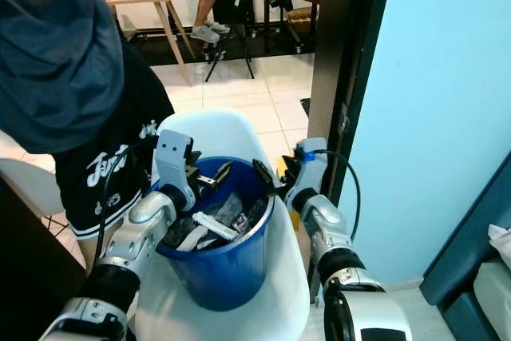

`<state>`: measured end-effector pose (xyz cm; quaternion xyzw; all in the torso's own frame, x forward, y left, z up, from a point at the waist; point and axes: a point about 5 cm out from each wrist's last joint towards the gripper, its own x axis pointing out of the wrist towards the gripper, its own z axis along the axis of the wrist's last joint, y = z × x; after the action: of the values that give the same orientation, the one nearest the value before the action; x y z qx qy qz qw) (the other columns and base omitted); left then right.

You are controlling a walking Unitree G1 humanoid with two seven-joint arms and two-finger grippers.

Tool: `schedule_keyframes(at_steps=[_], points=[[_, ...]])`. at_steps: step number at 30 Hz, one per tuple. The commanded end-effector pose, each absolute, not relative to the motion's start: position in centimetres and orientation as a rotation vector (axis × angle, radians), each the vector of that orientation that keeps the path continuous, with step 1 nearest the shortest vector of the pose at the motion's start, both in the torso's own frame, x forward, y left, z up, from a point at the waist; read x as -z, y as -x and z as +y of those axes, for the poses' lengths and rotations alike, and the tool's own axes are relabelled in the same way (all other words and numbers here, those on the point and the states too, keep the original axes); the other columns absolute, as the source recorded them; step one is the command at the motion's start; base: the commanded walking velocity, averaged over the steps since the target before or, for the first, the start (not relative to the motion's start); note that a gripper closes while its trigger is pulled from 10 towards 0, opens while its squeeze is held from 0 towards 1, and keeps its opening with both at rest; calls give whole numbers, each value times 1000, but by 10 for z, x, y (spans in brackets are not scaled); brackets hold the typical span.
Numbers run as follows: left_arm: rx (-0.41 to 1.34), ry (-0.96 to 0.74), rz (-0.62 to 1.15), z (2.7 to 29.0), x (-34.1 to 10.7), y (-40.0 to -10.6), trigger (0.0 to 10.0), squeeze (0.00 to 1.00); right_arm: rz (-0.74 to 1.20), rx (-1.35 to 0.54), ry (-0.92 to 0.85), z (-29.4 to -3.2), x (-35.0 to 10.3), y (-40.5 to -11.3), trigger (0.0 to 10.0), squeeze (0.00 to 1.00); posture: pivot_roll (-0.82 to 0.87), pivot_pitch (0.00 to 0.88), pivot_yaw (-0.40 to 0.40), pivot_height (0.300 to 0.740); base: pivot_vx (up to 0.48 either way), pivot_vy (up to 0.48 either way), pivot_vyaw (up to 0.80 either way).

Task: Clean up the room

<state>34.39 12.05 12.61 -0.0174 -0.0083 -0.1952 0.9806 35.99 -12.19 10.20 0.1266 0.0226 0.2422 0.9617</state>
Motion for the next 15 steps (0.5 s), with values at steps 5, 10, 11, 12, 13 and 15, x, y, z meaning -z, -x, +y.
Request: schedule_keyframes(at_steps=[5, 10, 11, 12, 13, 15], points=[[402, 25, 21, 120, -118, -341, 10000, 0, 61, -516, -251, -120, -98, -357, 10000, 0, -65, 0, 3, 740, -305, 0, 0], [405, 25, 39, 119, -111, -338, 10000, 0, 74, -520, -244, -120, -93, -354, 10000, 0, -63, 0, 3, 740, -317, 0, 0], [405, 25, 47, 119, -108, -336, 10000, 0, 78, -521, -245, -120, -92, -353, 10000, 0, -61, 0, 2, 740, -319, 0, 0], [407, 22, 56, 120, -106, -335, 10000, 0, 82, -521, -246, -120, -90, -352, 10000, 0, -60, 0, 2, 740, -319, 0, 0], [408, 20, 61, 120, -104, -335, 10000, 0, 84, -521, -247, -120, -90, -352, 10000, 0, -60, 0, 2, 740, -319, 0, 0], [409, 16, 68, 121, -102, -334, 10000, 0, 90, -519, -245, -120, -88, -351, 10000, 0, -57, 0, 3, 740, -319, 0, 0]])
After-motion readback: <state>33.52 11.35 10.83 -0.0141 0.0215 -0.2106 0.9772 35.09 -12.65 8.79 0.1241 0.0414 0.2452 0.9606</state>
